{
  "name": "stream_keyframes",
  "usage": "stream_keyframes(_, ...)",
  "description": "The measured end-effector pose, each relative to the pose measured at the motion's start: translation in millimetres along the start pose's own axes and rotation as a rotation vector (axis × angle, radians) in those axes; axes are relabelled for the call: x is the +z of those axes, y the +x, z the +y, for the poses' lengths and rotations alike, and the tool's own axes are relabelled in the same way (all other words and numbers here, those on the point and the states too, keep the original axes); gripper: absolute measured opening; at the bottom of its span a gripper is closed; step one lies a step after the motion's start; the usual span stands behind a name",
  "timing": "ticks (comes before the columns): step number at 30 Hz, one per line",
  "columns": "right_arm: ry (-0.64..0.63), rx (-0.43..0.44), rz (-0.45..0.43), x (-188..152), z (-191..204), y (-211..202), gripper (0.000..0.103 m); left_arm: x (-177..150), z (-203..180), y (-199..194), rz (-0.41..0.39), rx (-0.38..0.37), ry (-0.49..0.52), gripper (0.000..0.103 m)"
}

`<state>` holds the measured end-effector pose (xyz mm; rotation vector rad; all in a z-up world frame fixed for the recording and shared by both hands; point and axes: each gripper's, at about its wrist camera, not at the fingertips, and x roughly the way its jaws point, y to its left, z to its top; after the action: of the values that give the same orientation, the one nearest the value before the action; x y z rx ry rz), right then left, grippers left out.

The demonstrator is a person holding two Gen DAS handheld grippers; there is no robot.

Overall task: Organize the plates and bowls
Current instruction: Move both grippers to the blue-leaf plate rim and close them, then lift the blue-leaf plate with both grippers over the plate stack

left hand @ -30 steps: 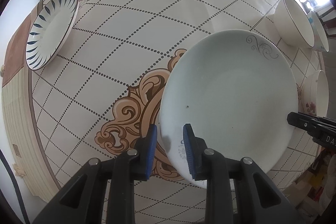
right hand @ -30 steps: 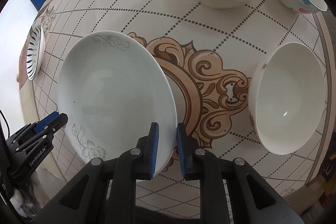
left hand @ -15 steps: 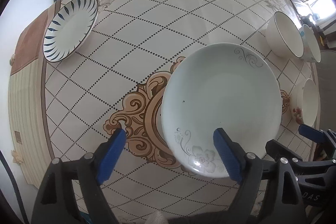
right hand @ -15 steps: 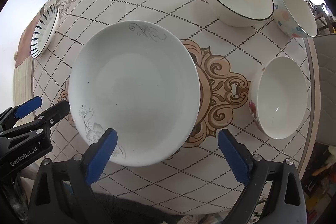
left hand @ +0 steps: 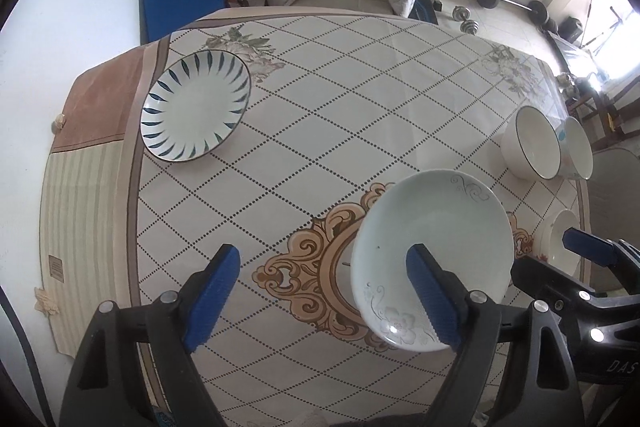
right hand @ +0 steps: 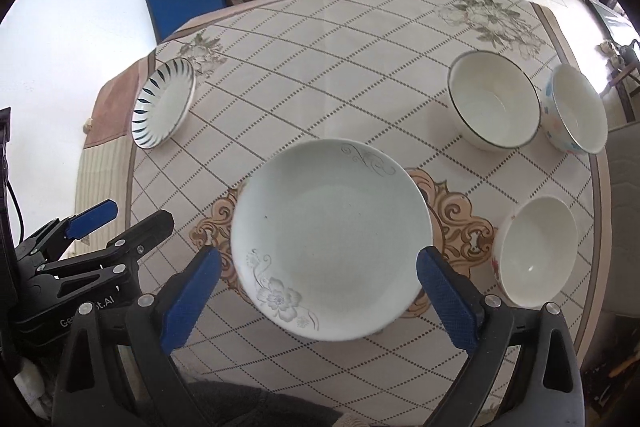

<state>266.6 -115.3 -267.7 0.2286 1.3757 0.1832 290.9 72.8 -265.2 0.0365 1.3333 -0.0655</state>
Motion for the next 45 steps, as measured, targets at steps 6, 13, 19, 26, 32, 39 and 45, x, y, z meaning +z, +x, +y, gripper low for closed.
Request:
stream_keyframes(6,-0.117,0.054,-0.053,57,63,11,0.100,43,79,3,-0.011,0.004,-0.152,0.085)
stream_keyframes(13,-0.127,0.130,-0.001,132,124,62,0.100,87,179,35,0.025,0.020,-0.304,0.085)
stream_keyframes(19,-0.066,0.195,0.105,190,154,134,0.100,116,242,83,0.091,-0.001,-0.377,0.084)
stream_keyframes(26,-0.017,0.219,0.242,227,174,220,0.098,137,280,152,0.204,-0.044,-0.404,0.057)
stream_keyframes(32,0.016,0.225,0.331,240,182,270,0.069,146,284,183,0.249,-0.077,-0.382,0.039)
stream_keyframes(39,0.005,0.215,0.367,247,187,291,0.025,150,271,188,0.239,-0.064,-0.304,0.025)
stream_keyframes(45,-0.042,0.159,0.354,246,192,291,0.016,150,265,184,0.219,-0.025,-0.295,0.021)
